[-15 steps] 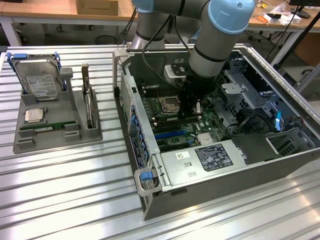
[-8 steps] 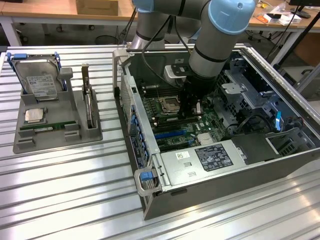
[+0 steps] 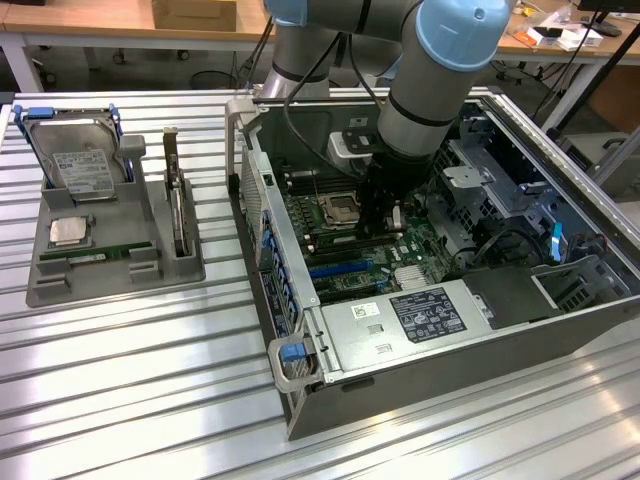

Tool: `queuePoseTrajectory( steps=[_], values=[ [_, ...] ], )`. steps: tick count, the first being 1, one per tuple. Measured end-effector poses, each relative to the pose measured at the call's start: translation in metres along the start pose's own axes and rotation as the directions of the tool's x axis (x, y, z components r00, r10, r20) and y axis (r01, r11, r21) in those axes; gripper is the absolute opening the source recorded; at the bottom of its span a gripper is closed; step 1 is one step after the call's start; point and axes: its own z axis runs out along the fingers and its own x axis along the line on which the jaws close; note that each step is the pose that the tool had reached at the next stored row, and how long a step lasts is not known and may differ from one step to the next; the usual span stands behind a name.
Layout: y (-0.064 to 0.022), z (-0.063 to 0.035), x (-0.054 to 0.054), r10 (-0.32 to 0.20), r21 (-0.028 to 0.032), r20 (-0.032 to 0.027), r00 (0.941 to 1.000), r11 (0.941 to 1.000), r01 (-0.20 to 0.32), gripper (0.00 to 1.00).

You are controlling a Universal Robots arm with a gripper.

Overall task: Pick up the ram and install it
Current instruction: 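Insert the ram into the slot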

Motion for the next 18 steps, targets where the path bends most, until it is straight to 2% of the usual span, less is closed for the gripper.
queuePoseTrajectory(
  steps=[18],
  values=[
    [-0.0006,0.001,-0.0001,0.011,0.0004,0.0006,0.9999,0.9999,-0.011,0.14]
  ],
)
